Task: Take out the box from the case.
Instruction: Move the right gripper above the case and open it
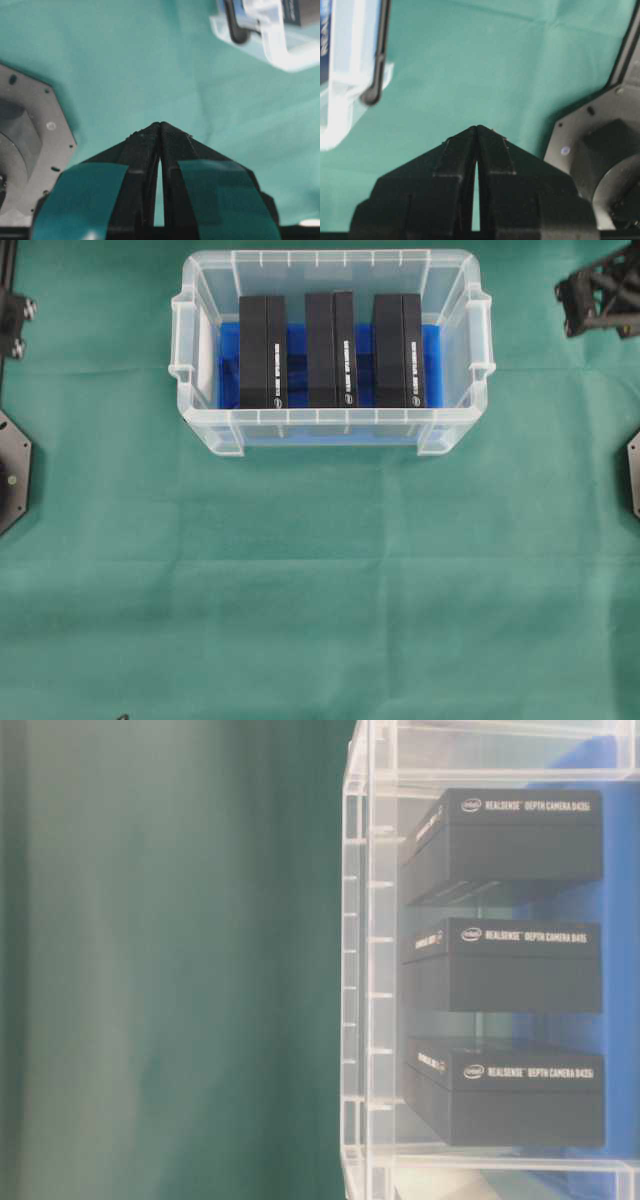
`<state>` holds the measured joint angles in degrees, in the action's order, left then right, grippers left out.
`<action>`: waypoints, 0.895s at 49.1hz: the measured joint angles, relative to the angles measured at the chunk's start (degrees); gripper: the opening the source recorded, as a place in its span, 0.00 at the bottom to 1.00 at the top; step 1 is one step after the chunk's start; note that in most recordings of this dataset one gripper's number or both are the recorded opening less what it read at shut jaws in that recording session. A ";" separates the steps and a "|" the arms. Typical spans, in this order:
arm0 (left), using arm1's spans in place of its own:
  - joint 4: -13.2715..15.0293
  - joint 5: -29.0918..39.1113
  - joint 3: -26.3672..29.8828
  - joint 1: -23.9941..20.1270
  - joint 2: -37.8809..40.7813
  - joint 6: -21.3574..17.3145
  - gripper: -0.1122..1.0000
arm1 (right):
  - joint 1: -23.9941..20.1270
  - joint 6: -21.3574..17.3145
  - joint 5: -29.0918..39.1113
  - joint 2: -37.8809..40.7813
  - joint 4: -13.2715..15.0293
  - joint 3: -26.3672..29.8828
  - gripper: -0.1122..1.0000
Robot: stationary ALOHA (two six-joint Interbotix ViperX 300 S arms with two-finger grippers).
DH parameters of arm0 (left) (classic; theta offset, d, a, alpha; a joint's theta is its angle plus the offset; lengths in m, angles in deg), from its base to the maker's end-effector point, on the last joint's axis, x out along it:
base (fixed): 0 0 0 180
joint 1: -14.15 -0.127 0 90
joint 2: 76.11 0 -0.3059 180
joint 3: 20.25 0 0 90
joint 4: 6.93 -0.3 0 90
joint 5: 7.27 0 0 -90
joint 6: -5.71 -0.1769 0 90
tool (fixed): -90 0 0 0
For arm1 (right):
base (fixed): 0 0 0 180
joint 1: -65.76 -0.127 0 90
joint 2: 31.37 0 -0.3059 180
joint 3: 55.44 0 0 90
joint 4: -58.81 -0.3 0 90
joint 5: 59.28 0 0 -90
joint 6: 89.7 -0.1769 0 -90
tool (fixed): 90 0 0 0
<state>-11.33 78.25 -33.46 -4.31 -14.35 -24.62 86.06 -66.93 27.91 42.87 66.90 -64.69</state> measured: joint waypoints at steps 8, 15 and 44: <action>0.00 0.09 0.26 -3.08 0.35 -2.64 0.13 | 2.29 0.97 -2.02 0.44 0.00 -0.44 0.10; 0.00 0.09 0.26 -4.48 0.79 -2.90 0.13 | 2.37 1.05 -3.96 0.44 0.09 -1.93 0.10; 1.49 -0.26 0.26 -4.75 0.62 -1.14 0.46 | 2.37 0.88 -5.45 0.44 0.18 -3.25 0.47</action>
<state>-9.83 77.98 -33.19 -9.05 -13.73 -25.76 88.43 -66.05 22.46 43.31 67.08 -67.94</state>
